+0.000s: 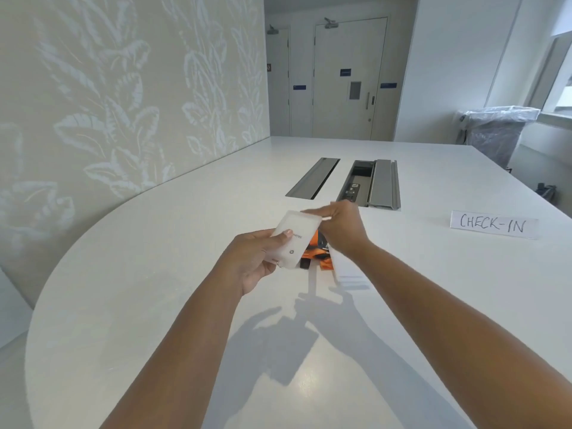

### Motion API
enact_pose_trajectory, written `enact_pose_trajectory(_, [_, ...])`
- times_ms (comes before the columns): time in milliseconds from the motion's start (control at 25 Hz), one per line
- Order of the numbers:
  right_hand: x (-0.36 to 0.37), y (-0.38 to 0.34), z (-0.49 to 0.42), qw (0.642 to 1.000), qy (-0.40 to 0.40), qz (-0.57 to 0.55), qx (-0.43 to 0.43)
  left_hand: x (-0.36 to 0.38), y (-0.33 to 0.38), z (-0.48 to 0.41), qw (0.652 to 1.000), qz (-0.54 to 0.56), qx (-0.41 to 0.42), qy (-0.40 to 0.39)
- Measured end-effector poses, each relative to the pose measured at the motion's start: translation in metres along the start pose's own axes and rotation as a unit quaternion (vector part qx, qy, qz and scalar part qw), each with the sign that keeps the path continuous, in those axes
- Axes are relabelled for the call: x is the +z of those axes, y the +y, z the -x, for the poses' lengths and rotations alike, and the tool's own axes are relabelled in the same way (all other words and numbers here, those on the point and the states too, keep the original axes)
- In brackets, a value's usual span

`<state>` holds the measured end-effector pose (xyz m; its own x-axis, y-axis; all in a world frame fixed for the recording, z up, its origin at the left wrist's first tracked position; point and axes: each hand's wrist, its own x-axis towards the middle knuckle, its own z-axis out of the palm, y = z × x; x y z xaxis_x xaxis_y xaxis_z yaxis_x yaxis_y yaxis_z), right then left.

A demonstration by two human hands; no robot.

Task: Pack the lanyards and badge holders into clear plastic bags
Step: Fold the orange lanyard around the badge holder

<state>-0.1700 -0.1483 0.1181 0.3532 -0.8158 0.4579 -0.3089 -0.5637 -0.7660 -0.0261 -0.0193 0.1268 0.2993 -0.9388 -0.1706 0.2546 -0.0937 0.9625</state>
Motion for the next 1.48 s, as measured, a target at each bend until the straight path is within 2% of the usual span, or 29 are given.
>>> enact_pose_trajectory(320, [-0.036, -0.041, -0.059, 0.988, 0.121, -0.051, -0.080, -0.039, 0.015, 0.006, 0.992, -0.085, -0.012, -0.098])
enact_pose_trajectory(400, [-0.049, -0.051, -0.066, 0.984, 0.137, -0.064, -0.096, -0.055, 0.017, 0.009, 0.990, -0.111, 0.004, -0.083])
enact_pose_trajectory(520, [-0.052, -0.058, -0.058, 0.980, 0.155, -0.055, -0.112, -0.072, 0.018, 0.010, 0.992, -0.119, 0.028, 0.016])
enact_pose_trajectory(600, [-0.047, -0.054, -0.041, 0.989, 0.118, -0.010, -0.092, -0.077, 0.015, 0.006, 0.990, -0.074, 0.053, 0.104])
enact_pose_trajectory(640, [-0.043, -0.049, -0.032, 0.995, 0.067, 0.037, -0.064, -0.077, 0.014, 0.005, 0.987, -0.051, 0.070, 0.138])
enact_pose_trajectory(720, [-0.034, -0.038, -0.007, 0.981, -0.103, 0.164, -0.007, -0.075, 0.013, 0.005, 0.983, -0.041, 0.099, 0.152])
enact_pose_trajectory(760, [-0.027, -0.032, 0.006, 0.965, -0.189, 0.179, 0.012, -0.073, 0.013, 0.007, 0.985, -0.052, 0.104, 0.130])
enact_pose_trajectory(840, [-0.013, -0.025, 0.033, 0.956, -0.282, 0.072, 0.044, -0.065, 0.015, 0.013, 0.990, -0.097, 0.088, 0.053])
enact_pose_trajectory(920, [0.004, -0.023, 0.054, 0.960, -0.274, -0.043, 0.039, -0.055, 0.015, 0.018, 0.989, -0.132, 0.067, -0.016])
enact_pose_trajectory(1000, [0.017, -0.024, 0.068, 0.953, -0.255, -0.157, 0.044, -0.046, 0.015, 0.020, 0.990, -0.118, 0.054, -0.050])
enact_pose_trajectory(1120, [0.025, -0.028, 0.087, 0.905, -0.254, -0.334, 0.072, -0.039, 0.015, 0.020, 0.992, -0.100, 0.052, -0.054])
enact_pose_trajectory(1200, [0.029, -0.029, 0.095, 0.889, -0.231, -0.378, 0.112, -0.038, 0.012, 0.018, 0.993, -0.095, 0.073, -0.010])
enact_pose_trajectory(1240, [0.030, -0.031, 0.098, 0.903, -0.214, -0.347, 0.135, -0.039, 0.010, 0.014, 0.990, -0.098, 0.095, 0.029])
enact_pose_trajectory(1280, [0.031, -0.030, 0.101, 0.931, -0.201, -0.270, 0.140, -0.041, 0.007, 0.011, 0.983, -0.114, 0.122, 0.071])
enact_pose_trajectory(1360, [0.032, -0.028, 0.107, 0.983, -0.166, -0.008, 0.080, -0.046, 0.000, 0.004, 0.960, -0.172, 0.168, 0.145])
enact_pose_trajectory(1440, [0.034, -0.028, 0.113, 0.973, -0.083, 0.205, -0.069, -0.052, -0.005, 0.002, 0.931, -0.251, 0.185, 0.189])
enact_pose_trajectory(1480, [0.031, -0.029, 0.115, 0.961, -0.050, 0.238, -0.136, -0.053, -0.005, 0.003, 0.916, -0.301, 0.183, 0.193])
